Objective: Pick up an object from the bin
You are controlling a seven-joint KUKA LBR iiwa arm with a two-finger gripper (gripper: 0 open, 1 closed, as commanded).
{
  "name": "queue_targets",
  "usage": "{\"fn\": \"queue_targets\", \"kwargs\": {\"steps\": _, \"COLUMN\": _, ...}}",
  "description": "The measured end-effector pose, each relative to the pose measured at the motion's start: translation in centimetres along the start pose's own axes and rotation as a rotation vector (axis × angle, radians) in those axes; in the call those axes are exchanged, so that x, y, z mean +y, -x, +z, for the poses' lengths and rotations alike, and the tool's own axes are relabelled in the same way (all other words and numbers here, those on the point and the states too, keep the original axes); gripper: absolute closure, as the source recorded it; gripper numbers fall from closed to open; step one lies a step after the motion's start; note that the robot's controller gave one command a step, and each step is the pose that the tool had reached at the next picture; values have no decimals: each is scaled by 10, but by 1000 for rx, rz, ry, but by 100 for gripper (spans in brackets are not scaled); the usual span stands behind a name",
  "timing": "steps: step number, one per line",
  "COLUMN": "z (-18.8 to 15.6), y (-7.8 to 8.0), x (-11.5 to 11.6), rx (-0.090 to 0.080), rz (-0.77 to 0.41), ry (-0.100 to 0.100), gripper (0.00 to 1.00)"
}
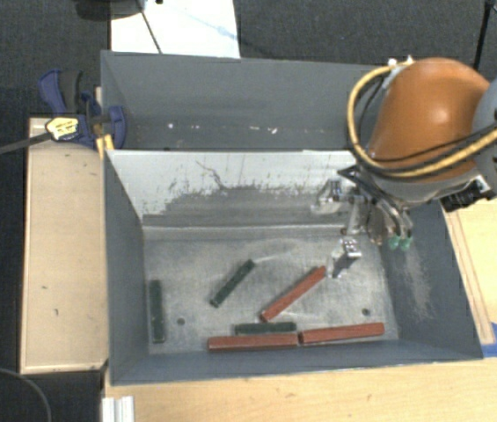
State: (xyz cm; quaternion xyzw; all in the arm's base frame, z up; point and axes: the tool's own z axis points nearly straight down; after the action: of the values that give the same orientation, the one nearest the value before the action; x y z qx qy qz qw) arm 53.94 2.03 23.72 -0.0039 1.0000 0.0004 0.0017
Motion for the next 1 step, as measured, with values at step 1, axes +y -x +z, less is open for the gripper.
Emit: {"fn": "queue_targets", "kwargs": {"steps": 1, "z": 36, "y": -14, "x": 7, "rx": -7, "rz": -31, "ry": -1, "gripper": 0}}
